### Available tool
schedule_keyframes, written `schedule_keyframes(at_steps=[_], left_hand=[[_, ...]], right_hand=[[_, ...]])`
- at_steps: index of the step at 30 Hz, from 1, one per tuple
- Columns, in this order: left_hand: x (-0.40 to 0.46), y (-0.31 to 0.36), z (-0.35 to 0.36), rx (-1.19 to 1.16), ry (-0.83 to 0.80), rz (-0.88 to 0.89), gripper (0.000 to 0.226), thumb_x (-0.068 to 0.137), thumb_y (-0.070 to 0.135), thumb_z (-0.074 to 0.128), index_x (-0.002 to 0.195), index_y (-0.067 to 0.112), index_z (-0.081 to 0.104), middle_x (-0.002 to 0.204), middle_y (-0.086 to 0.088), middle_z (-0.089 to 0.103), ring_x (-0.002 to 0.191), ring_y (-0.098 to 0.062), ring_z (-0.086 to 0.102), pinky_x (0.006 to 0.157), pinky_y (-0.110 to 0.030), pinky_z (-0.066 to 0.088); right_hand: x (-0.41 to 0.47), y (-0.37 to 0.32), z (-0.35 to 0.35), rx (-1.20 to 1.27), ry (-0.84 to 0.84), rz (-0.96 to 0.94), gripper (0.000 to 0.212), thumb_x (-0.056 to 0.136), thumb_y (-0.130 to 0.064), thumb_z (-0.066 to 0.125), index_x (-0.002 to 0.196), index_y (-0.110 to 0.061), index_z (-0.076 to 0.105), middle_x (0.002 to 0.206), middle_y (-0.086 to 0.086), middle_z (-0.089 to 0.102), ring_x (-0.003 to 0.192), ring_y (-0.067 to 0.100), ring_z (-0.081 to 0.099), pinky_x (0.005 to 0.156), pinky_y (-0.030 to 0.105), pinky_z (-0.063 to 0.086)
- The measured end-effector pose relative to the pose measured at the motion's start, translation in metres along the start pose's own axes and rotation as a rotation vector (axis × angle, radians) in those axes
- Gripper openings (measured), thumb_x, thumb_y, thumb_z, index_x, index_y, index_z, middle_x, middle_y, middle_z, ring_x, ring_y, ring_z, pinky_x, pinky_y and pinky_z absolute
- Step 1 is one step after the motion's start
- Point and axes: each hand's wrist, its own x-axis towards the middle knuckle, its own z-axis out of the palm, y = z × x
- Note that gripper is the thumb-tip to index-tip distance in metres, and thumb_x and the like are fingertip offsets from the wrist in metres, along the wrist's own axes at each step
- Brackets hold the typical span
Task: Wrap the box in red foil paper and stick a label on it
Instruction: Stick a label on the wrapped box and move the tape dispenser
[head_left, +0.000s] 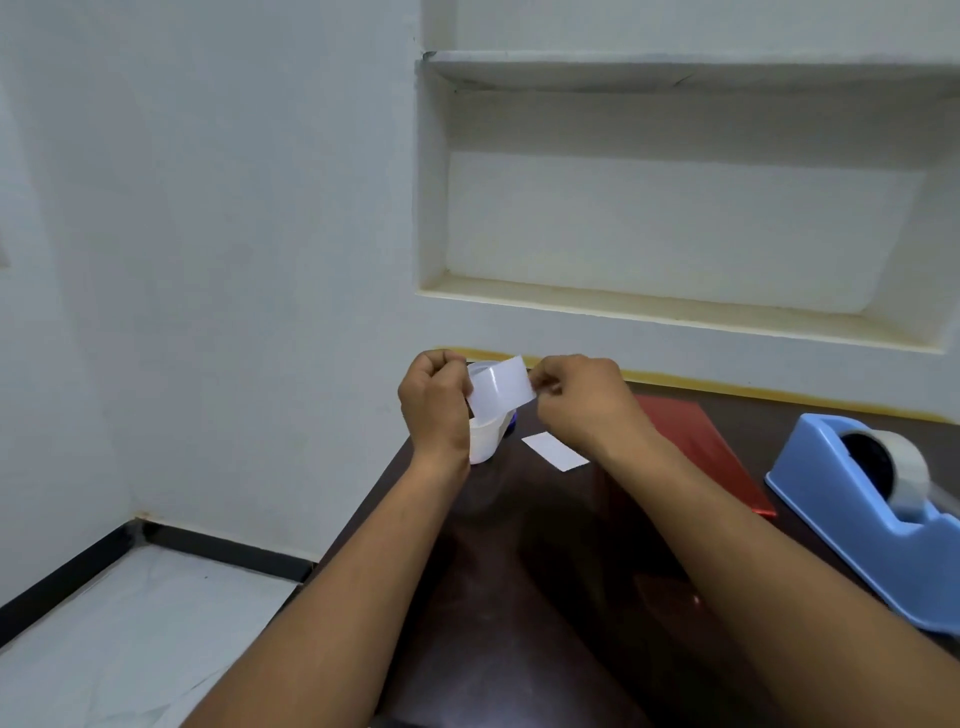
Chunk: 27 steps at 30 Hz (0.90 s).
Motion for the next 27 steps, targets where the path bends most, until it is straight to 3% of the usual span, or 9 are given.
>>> schedule_keyframes(at_steps=[4,7,9,12,15,19,23,25,27], left_hand=[[0.0,-0.005,0.003,-0.014,-0.013,-0.018,0.014,0.061,0.018,0.05,0.069,0.018,0.061,0.066,0.004,0.054,0.066,-0.017,0.049,0.063,-0.031,0.04],[0.0,-0.01,0.002,0.053,0.017,0.005,0.013,0.064,0.021,0.051,0.07,0.018,0.061,0.058,0.014,0.055,0.066,-0.014,0.05,0.067,-0.032,0.041],[0.0,-0.012,0.003,0.07,0.021,0.02,0.016,0.064,0.021,0.051,0.075,0.017,0.062,0.06,0.016,0.057,0.065,-0.012,0.051,0.067,-0.033,0.042],[-0.004,-0.011,0.007,0.048,-0.009,0.007,0.021,0.064,0.022,0.053,0.082,0.016,0.064,0.068,0.009,0.057,0.064,-0.012,0.053,0.067,-0.035,0.045],[-0.007,-0.011,0.008,-0.026,-0.159,-0.042,0.025,0.071,0.017,0.054,0.091,0.013,0.067,0.077,0.001,0.062,0.068,-0.012,0.06,0.064,-0.032,0.052],[-0.009,-0.01,0.01,-0.156,-0.396,-0.115,0.026,0.098,0.001,0.042,0.107,0.001,0.066,0.081,-0.009,0.075,0.081,-0.021,0.072,0.079,-0.037,0.057],[-0.017,-0.016,0.015,-0.064,-0.401,-0.041,0.022,0.098,-0.006,0.049,0.105,0.0,0.069,0.097,-0.019,0.076,0.082,-0.017,0.075,0.069,-0.023,0.058],[-0.017,-0.023,0.015,0.009,-0.339,0.028,0.018,0.095,-0.004,0.057,0.105,0.005,0.07,0.093,-0.01,0.077,0.081,-0.012,0.074,0.067,-0.022,0.055],[-0.013,-0.032,0.016,0.11,-0.285,0.098,0.017,0.092,0.003,0.068,0.105,0.015,0.072,0.092,0.002,0.073,0.075,-0.001,0.067,0.066,-0.023,0.053]], right_hand=[[0.003,0.012,0.006,0.001,-0.201,0.109,0.031,0.087,-0.012,0.056,0.113,-0.021,0.071,0.114,-0.001,0.072,0.108,0.021,0.065,0.087,0.03,0.055],[0.001,0.021,0.006,0.141,0.027,0.136,0.045,0.083,-0.01,0.059,0.128,-0.019,0.06,0.122,-0.003,0.067,0.108,0.02,0.063,0.081,0.028,0.049],[-0.003,0.019,0.003,0.199,0.232,0.03,0.041,0.08,-0.005,0.058,0.118,-0.019,0.062,0.112,-0.003,0.068,0.099,0.019,0.066,0.078,0.025,0.05],[-0.009,0.012,0.002,0.272,0.17,-0.066,0.029,0.077,-0.005,0.063,0.099,-0.02,0.073,0.095,-0.008,0.072,0.087,0.011,0.068,0.075,0.016,0.047],[-0.009,0.013,0.006,0.421,-0.008,-0.008,0.025,0.075,-0.015,0.075,0.099,-0.022,0.076,0.096,-0.012,0.076,0.091,0.005,0.071,0.088,0.025,0.057],[-0.007,0.022,0.003,0.611,0.045,0.112,0.028,0.07,-0.029,0.089,0.092,-0.022,0.075,0.089,-0.007,0.079,0.087,0.008,0.075,0.08,0.031,0.061],[-0.007,0.028,-0.005,0.674,0.059,0.224,0.009,0.083,-0.018,0.071,0.075,-0.017,0.068,0.081,0.006,0.075,0.075,0.019,0.077,0.06,0.03,0.058],[-0.007,0.032,-0.015,0.783,0.062,0.331,0.019,0.087,-0.003,0.058,0.07,-0.011,0.06,0.076,0.011,0.066,0.07,0.024,0.074,0.049,0.024,0.05],[-0.01,0.037,-0.027,0.931,0.049,0.395,0.015,0.09,0.002,0.055,0.079,-0.007,0.06,0.081,0.011,0.06,0.071,0.024,0.073,0.056,0.029,0.054]])
